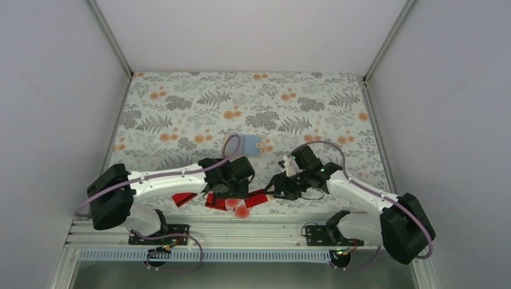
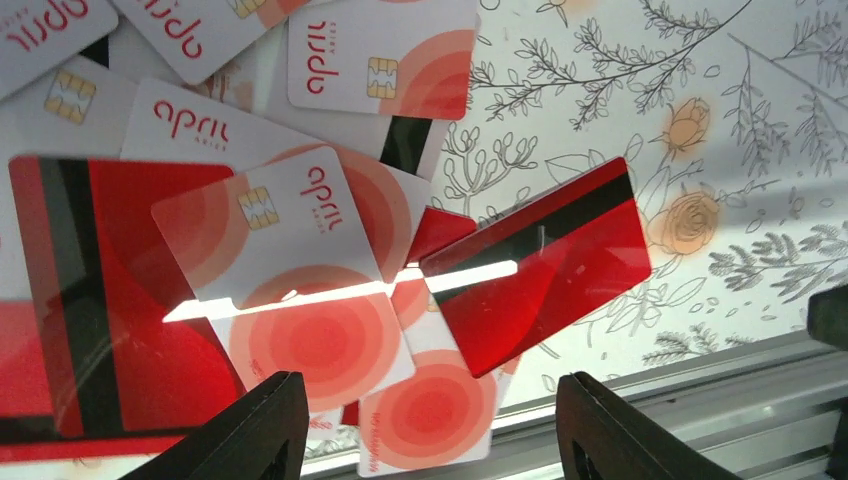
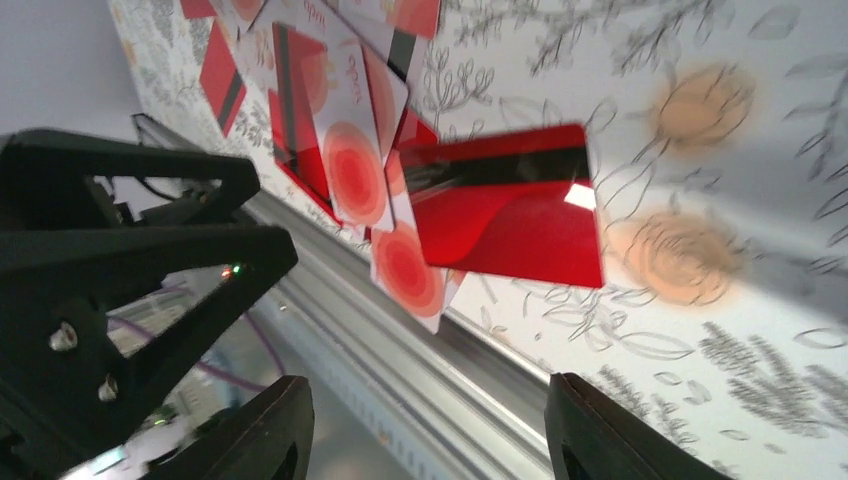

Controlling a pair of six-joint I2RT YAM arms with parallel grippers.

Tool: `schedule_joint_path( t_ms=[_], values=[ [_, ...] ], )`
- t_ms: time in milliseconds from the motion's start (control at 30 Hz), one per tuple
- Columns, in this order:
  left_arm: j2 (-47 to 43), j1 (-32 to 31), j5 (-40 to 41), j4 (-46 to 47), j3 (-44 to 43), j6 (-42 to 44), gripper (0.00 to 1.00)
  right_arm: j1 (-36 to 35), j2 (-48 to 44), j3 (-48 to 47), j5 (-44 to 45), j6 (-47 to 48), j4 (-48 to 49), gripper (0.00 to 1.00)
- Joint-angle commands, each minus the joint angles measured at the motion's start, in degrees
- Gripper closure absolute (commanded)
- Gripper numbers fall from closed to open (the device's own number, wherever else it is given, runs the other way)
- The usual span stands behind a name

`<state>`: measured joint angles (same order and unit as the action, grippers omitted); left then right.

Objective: Put the credit cards into the card holder

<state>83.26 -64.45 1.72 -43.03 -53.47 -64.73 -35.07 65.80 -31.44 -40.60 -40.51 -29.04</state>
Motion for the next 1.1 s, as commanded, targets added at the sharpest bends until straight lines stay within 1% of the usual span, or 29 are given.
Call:
schedule_joint_path(
  t_ms=[0,133,233,333,467,567,633,833,900,1067],
  values=[
    [-2.9,3.8,-6.1,6.8,5.2,10.4,0.39,-0.8,-1.1,4.9,-8.9,-10.2,7.4,0.40],
    [-3.2,7.7,-14.2,12.2,9.3,17.7,0.45,-3.1,-5.3,8.0,-7.0,-17.2,10.1,0.38],
    [-2.6,9.2,-16.1,12.3,9.4,21.4,0.46,-5.8,-7.4,10.2,-5.9,-25.0,14.8,0.37],
    [-1.2,11.3,-18.5,12.9,9.7,24.5,0.48,-9.6,-6.6,9.0,-2.6,-27.7,14.9,0.37],
    [1.0,11.9,-20.2,13.2,8.7,28.3,0.50,-15.3,-5.0,8.9,3.3,-32.9,16.3,0.38],
    [2.4,12.0,-20.9,13.8,9.2,30.1,0.53,-19.4,-4.4,10.8,6.8,-39.6,21.8,0.39],
    [2.4,12.2,-21.6,14.7,10.1,30.8,0.54,-21.8,-2.6,10.9,8.7,-41.6,24.5,0.40],
    [3.1,12.9,-22.5,16.0,11.7,33.2,0.54,-25.6,6.0,8.7,11.7,-43.0,31.2,0.45],
    [3.2,13.1,-22.7,16.6,12.6,33.8,0.54,-27.7,9.3,7.6,13.1,-43.4,31.7,0.46],
    [3.7,13.4,-23.8,18.5,14.8,35.1,0.54,-30.4,13.9,8.0,15.6,-45.3,37.0,0.49]
  ],
)
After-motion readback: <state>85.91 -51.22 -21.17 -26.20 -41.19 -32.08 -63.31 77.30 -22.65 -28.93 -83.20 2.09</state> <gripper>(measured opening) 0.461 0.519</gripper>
